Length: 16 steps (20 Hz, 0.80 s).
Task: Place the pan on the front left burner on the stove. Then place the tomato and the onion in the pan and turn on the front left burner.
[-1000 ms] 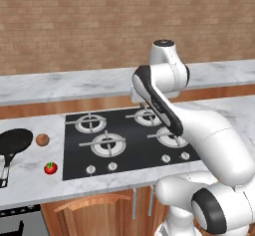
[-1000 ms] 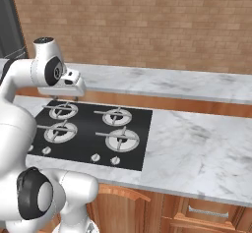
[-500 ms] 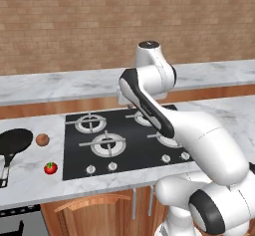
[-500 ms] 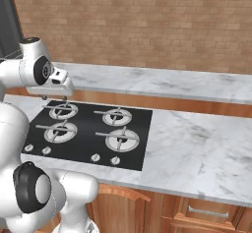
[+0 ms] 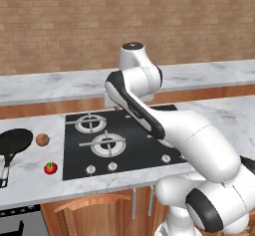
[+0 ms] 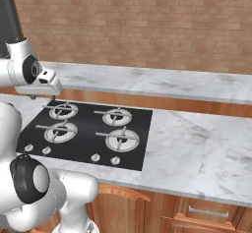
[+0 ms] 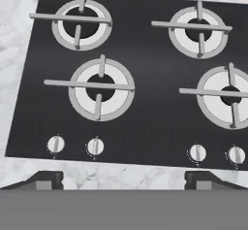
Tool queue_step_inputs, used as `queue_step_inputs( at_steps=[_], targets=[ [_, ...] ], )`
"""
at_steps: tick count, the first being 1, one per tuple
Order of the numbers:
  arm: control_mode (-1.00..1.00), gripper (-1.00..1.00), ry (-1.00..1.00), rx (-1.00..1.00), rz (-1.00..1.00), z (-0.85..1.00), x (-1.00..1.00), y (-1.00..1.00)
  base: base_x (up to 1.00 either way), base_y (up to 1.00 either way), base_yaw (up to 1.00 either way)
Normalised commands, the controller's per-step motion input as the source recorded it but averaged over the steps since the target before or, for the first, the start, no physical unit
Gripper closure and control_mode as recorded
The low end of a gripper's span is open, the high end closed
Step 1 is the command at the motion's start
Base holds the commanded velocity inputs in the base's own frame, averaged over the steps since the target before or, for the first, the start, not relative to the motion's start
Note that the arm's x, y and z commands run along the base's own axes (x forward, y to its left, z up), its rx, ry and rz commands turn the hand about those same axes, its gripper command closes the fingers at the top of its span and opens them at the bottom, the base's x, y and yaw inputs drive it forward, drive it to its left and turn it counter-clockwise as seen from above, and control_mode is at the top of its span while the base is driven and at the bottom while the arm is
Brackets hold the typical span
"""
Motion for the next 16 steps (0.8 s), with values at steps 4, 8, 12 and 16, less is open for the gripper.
queue_step_inputs(
  at_steps=[4, 8, 12, 16],
  targets=[
    [-1.00, -1.00, 0.02, 0.00, 0.00, 0.00, 0.00, 0.45, 0.00, 0.00, 0.00],
    [-1.00, -1.00, 0.01, 0.00, 0.00, 0.00, 0.00, 0.44, 0.00, 0.00, 0.00],
    [-1.00, -1.00, 0.01, 0.00, 0.00, -0.01, 0.00, 0.44, 0.00, 0.00, 0.00],
    [-1.00, -1.00, 0.01, 0.00, 0.00, -0.06, 0.00, 0.48, 0.00, 0.00, 0.00]
  ],
)
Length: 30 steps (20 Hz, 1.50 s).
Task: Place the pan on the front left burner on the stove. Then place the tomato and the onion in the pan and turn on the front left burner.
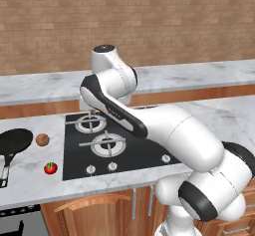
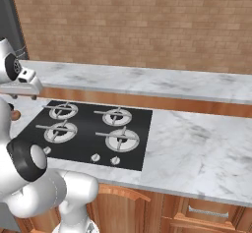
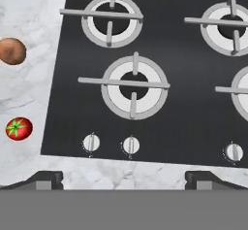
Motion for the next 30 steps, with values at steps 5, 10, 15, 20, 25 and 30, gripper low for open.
queue_step_inputs(
  at_steps=[5, 10, 15, 20, 25, 30],
  targets=[
    [-1.00, -1.00, 0.01, 0.00, 0.00, -0.10, -0.05, 0.49, 0.00, 0.00, 0.00],
    [-1.00, -1.00, 0.00, 0.00, 0.00, -0.13, -0.13, 0.49, 0.00, 0.00, 0.00],
    [-1.00, -1.00, 0.00, 0.00, 0.00, -0.14, -0.09, 0.48, 0.00, 0.00, 0.00],
    [-1.00, -1.00, 0.01, 0.00, 0.00, -0.10, -0.02, 0.41, 0.00, 0.00, 0.00],
    [-1.00, -1.00, 0.00, 0.00, 0.00, -0.13, 0.00, 0.45, 0.00, 0.00, 0.00],
    [-1.00, -1.00, 0.02, 0.00, 0.00, -0.17, 0.00, 0.44, 0.00, 0.00, 0.00]
  ],
)
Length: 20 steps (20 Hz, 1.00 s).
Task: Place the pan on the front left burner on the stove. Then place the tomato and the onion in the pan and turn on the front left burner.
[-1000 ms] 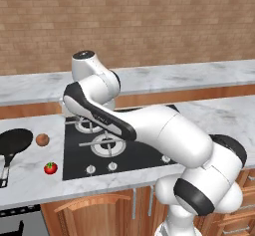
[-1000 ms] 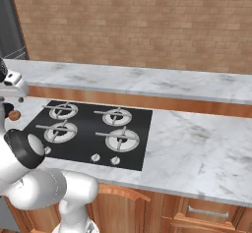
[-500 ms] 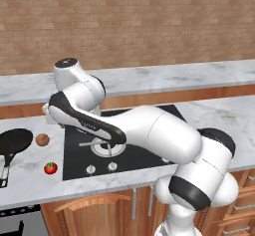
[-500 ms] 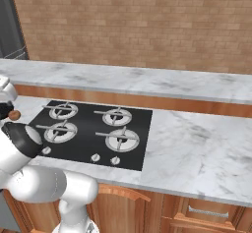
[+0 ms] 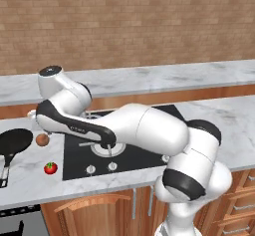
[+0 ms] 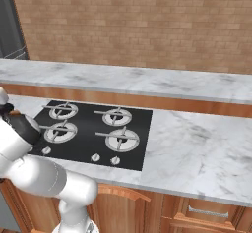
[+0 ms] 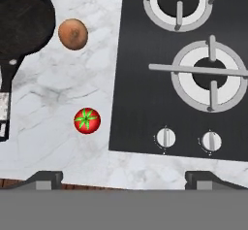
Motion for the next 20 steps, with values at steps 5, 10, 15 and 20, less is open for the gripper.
queue_step_inputs(
  at_steps=[5, 10, 15, 20],
  targets=[
    [-1.00, -1.00, 0.01, 0.00, 0.00, -0.21, -0.01, 0.47, 0.00, 0.00, 0.00],
    [-1.00, -1.00, 0.00, 0.00, 0.00, -0.22, -0.04, 0.45, 0.00, 0.00, 0.00],
    [-1.00, -1.00, 0.00, 0.00, 0.00, -0.17, 0.00, 0.42, 0.00, 0.00, 0.00],
    [-1.00, -1.00, 0.01, 0.02, 0.00, -0.10, 0.00, 0.40, 0.00, 0.00, 0.00]
  ],
)
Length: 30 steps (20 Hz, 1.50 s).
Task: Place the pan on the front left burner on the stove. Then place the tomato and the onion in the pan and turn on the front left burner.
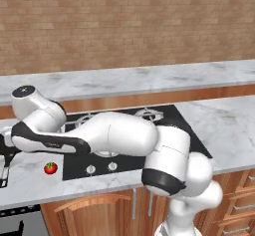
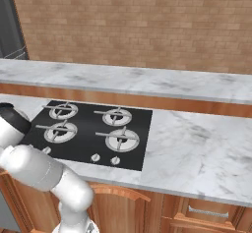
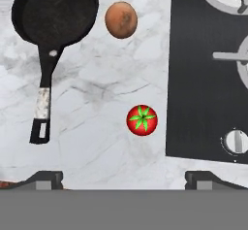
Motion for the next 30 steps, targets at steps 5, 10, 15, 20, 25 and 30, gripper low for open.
queue_step_inputs(
  at_steps=[5, 10, 15, 20, 25, 30],
  targets=[
    [-1.00, -1.00, 0.07, 0.05, 0.00, -0.09, 0.00, 0.37, 0.00, 0.00, 0.00],
    [-1.00, -1.00, 0.10, 0.05, 0.00, -0.12, 0.00, 0.36, 0.00, 0.00, 0.00],
    [-1.00, -1.00, 0.07, 0.03, 0.00, -0.22, 0.00, 0.33, 0.00, 0.00, 0.00],
    [-1.00, -1.00, 0.02, 0.00, 0.00, -0.36, 0.00, 0.27, 0.00, 0.00, 0.00],
    [-1.00, -1.00, 0.00, 0.00, 0.01, -0.38, 0.02, 0.21, 0.00, 0.00, 0.00],
    [-1.00, -1.00, 0.00, 0.00, 0.00, -0.31, 0.07, 0.18, 0.00, 0.00, 0.00]
  ],
)
